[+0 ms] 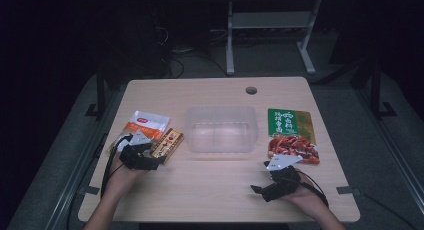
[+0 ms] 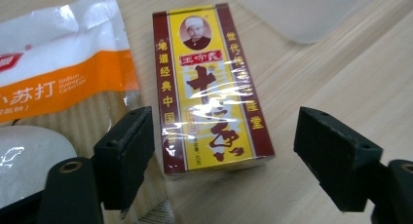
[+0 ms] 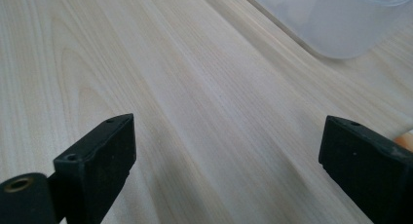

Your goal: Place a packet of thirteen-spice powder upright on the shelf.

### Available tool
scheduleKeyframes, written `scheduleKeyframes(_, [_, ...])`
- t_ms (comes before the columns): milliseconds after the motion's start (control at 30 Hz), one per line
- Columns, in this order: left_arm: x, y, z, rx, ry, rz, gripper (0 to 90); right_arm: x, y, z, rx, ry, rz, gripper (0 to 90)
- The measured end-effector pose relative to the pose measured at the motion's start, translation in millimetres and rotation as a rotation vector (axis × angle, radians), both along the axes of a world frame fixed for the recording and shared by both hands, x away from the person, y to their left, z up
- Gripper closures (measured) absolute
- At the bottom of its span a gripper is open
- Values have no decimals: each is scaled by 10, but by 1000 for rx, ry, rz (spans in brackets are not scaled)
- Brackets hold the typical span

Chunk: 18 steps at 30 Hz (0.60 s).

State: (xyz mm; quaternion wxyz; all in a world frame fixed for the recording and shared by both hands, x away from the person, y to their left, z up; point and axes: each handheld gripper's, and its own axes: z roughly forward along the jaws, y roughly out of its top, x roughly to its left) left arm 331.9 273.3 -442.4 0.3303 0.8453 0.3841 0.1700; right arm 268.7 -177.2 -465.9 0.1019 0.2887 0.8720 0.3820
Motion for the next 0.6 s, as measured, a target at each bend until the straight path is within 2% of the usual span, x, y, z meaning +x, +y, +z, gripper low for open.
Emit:
scheduleKeyframes(233, [106, -36, -130, 29, 39, 12, 195, 2, 0, 0, 0, -1, -1, 61])
scheduleKeyframes(300, [109, -41, -134, 32, 38, 14, 198, 3, -1, 0, 0, -1, -1, 61])
scheduleKeyframes(600, [129, -85, -176, 59, 62, 23, 268, 2, -2, 1, 0, -2, 0, 61])
